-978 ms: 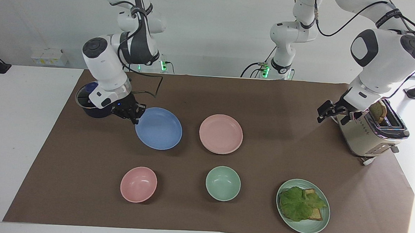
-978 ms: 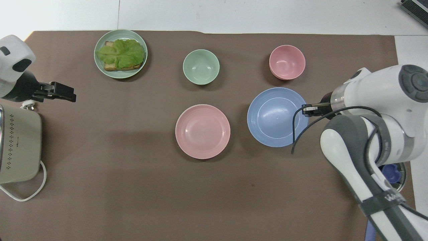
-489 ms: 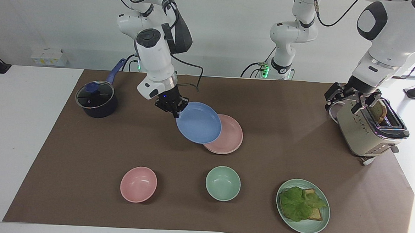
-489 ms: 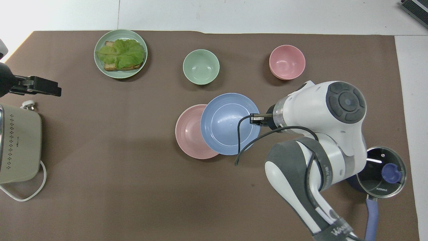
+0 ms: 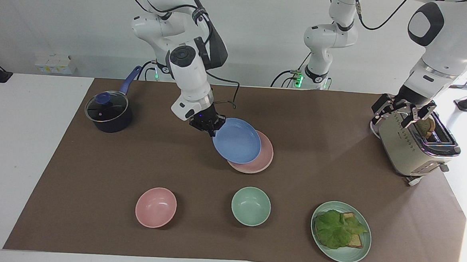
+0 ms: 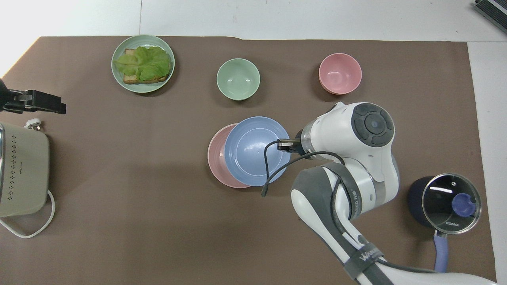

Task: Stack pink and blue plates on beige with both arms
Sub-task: 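Carry the blue plate onto the pink plate with the right gripper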

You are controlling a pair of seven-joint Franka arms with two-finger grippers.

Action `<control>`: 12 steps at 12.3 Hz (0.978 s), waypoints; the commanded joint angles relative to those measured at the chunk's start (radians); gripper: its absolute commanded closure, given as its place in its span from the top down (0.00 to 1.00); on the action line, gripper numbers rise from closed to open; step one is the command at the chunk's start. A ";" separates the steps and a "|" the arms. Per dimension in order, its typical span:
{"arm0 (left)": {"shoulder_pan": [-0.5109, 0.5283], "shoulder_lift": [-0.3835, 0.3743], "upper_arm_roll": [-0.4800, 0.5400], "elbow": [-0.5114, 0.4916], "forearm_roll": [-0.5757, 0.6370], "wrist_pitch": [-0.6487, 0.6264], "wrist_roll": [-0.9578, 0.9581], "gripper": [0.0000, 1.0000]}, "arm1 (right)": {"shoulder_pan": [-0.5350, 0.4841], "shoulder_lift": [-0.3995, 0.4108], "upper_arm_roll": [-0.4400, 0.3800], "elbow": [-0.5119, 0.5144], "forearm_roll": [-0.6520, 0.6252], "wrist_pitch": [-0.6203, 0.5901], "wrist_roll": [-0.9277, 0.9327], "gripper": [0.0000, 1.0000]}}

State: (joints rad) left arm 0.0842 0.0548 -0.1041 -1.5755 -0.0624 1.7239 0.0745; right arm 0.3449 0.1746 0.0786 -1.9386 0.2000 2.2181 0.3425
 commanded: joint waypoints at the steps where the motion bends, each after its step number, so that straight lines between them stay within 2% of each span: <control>1: 0.005 -0.004 -0.003 0.000 0.018 -0.017 0.010 1.00 | 0.017 0.034 0.009 -0.002 0.041 0.063 -0.002 0.06; 5: 0.005 -0.004 -0.003 0.000 0.018 -0.017 0.010 1.00 | 0.046 0.077 0.009 0.000 0.041 0.127 0.000 0.10; 7: 0.005 -0.004 -0.003 0.000 0.018 -0.017 0.010 1.00 | 0.062 0.083 0.009 -0.005 0.041 0.138 0.001 0.18; 8: 0.005 -0.004 -0.003 0.000 0.018 -0.017 0.010 1.00 | 0.062 0.083 0.009 -0.005 0.041 0.138 0.000 0.36; 10: 0.005 -0.004 -0.003 0.000 0.018 -0.017 0.010 1.00 | 0.062 0.085 0.009 0.001 0.039 0.132 0.001 0.95; 11: 0.005 -0.004 -0.003 0.000 0.018 -0.017 0.010 1.00 | 0.062 0.083 0.009 0.007 0.038 0.127 0.001 1.00; 12: 0.005 -0.004 -0.003 0.000 0.018 -0.018 0.010 1.00 | 0.062 0.080 0.007 0.013 0.029 0.120 0.000 1.00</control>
State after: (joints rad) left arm 0.0842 0.0548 -0.1041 -1.5755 -0.0624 1.7221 0.0745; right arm 0.4094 0.2577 0.0841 -1.9357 0.2147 2.3375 0.3426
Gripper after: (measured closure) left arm 0.000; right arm 0.348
